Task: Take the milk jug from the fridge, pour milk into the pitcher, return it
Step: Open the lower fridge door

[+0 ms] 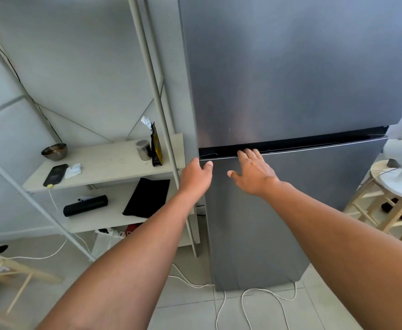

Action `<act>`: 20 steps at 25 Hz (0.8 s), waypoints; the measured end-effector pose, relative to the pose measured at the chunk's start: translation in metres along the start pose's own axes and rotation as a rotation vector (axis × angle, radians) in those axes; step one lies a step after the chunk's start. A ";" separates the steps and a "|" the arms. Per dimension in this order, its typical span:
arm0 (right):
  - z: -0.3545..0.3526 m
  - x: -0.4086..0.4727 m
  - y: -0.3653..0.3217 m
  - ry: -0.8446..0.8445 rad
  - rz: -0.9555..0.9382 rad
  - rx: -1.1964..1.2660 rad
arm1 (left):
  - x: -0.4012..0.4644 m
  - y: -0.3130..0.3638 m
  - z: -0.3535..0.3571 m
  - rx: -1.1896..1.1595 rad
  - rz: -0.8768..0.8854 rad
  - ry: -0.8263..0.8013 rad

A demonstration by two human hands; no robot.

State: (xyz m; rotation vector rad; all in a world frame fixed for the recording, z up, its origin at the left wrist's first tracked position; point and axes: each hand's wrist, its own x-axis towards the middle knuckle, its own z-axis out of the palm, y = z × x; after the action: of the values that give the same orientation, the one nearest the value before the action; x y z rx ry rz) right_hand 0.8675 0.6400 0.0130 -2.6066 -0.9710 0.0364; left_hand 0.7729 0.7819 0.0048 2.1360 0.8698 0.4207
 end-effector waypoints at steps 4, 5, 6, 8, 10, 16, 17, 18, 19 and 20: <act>0.005 0.008 0.000 0.016 0.034 -0.012 | 0.021 0.001 0.011 -0.187 -0.125 0.009; 0.005 0.010 -0.001 0.027 0.039 -0.022 | 0.024 0.002 0.013 -0.243 -0.141 0.011; 0.005 0.011 -0.001 0.041 0.044 -0.032 | 0.026 0.002 0.014 -0.294 -0.149 0.018; 0.007 0.012 -0.005 0.067 0.063 -0.059 | 0.030 0.005 0.013 -0.385 -0.168 0.030; 0.010 0.011 -0.009 0.082 0.092 -0.094 | 0.030 0.005 0.012 -0.400 -0.177 0.026; 0.019 -0.008 -0.013 0.221 0.150 -0.062 | 0.003 -0.004 0.009 -0.352 -0.063 0.031; 0.023 -0.019 -0.012 0.268 0.139 -0.017 | -0.008 -0.010 0.011 -0.364 -0.025 0.047; 0.026 -0.030 -0.010 0.318 0.119 0.030 | -0.021 -0.016 0.012 -0.375 0.015 0.052; 0.028 -0.043 -0.007 0.366 0.102 0.061 | -0.034 -0.024 0.013 -0.374 0.059 0.046; 0.030 -0.055 -0.004 0.403 0.093 0.076 | -0.047 -0.031 0.013 -0.358 0.104 0.034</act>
State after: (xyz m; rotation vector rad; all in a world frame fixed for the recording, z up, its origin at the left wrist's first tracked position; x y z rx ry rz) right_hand 0.8186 0.6174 -0.0187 -2.4517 -0.6904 -0.4042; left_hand 0.7324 0.7560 -0.0283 1.8504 0.6477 0.6187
